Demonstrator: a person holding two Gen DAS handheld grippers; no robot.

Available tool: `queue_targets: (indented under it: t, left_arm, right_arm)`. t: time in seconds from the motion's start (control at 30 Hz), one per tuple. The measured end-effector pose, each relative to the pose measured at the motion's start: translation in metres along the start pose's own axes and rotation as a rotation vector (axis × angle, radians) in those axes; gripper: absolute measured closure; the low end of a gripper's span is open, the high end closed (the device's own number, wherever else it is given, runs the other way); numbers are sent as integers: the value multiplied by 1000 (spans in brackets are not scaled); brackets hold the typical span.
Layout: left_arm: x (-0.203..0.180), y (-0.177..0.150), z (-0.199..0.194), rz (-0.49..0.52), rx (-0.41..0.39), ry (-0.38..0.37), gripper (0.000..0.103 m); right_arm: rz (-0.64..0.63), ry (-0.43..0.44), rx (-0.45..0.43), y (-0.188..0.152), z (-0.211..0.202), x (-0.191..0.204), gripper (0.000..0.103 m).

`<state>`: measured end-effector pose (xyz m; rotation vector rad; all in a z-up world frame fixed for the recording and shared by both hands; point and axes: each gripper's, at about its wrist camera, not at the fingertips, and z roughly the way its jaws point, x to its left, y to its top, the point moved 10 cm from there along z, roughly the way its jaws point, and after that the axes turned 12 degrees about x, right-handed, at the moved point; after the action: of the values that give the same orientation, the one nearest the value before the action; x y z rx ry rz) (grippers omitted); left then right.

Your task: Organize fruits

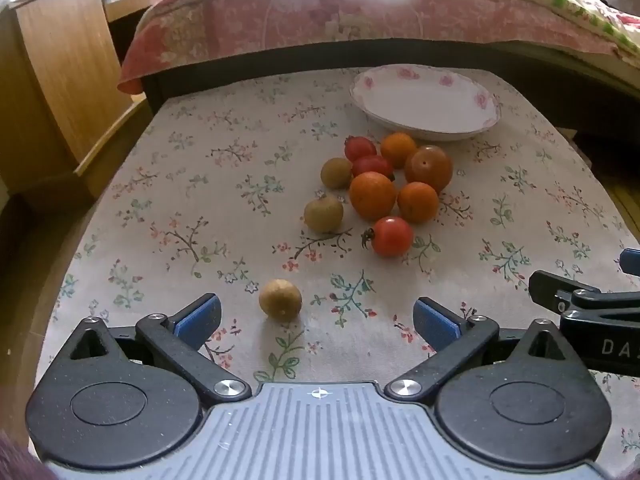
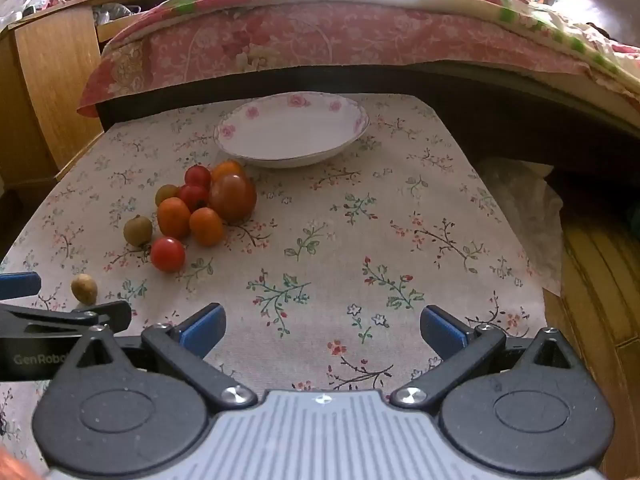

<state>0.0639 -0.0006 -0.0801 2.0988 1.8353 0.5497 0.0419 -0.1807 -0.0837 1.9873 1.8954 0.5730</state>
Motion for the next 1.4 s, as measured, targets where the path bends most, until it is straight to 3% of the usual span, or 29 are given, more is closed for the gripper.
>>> queue_targets:
  t: [1.4]
  left_arm:
    - [-3, -7, 12, -25, 83, -37, 0]
  right_arm:
    - [1, -15, 26, -5, 4, -2, 0]
